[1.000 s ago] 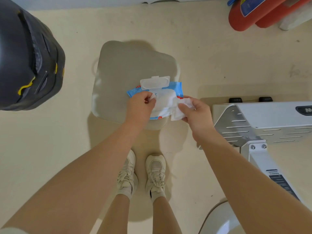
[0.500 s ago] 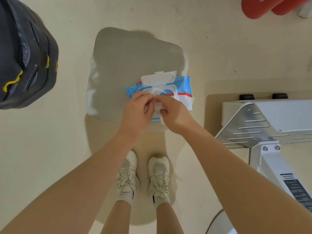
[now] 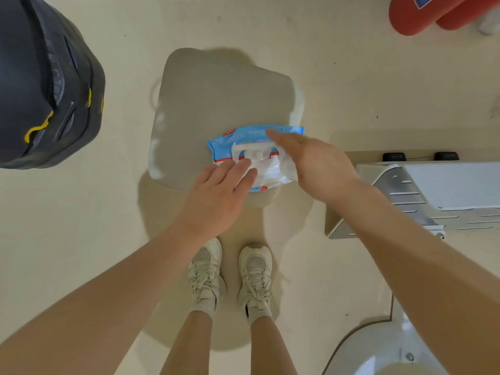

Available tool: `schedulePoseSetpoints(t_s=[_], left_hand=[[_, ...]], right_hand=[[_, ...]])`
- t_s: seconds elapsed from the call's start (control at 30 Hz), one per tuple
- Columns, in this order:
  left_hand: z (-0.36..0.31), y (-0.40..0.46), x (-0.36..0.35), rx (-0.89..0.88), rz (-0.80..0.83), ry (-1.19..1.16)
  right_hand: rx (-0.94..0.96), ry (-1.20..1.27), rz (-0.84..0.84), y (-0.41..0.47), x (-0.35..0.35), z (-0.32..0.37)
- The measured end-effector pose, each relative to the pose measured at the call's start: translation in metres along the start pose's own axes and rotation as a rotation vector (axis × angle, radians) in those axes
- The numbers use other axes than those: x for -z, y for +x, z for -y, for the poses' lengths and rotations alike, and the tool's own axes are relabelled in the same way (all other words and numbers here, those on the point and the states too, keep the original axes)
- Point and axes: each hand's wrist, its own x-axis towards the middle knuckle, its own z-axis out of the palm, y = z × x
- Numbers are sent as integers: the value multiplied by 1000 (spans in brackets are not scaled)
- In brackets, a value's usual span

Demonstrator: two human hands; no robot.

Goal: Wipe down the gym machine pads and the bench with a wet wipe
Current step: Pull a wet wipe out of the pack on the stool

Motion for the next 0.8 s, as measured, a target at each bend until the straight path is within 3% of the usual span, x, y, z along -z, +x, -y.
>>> schedulePoseSetpoints(t_s=[0.07,0.17,0.23,0.33,0.43,0.53,0.6,0.7,0.8], left_hand=[[3,-3,7,-12,-2,36],[5,1,-6,19,243,65],[4,3,-18,50,418,58],[-1,6,-25,126,449,69],[-5,19,-4,210,521,12],[-10,34,48,272,493,-133],[-21,36,97,355,383,-463],[-52,31,195,567,367,-1201],[-75,25,279,551,340,-1408]], right_hand=[[9,-75,110,-12,-9,5],[-17,-139,236,-15,-33,7],[-44,-177,243,-13,-47,6],[-74,-210,243,-7,-58,8],[-79,245,183,-13,-45,18],[-153,742,-86,-48,-9,35],[-255,1059,-190,-79,25,48],[-260,1500,-187,-130,91,68],[-152,1669,-167,-178,153,88]])
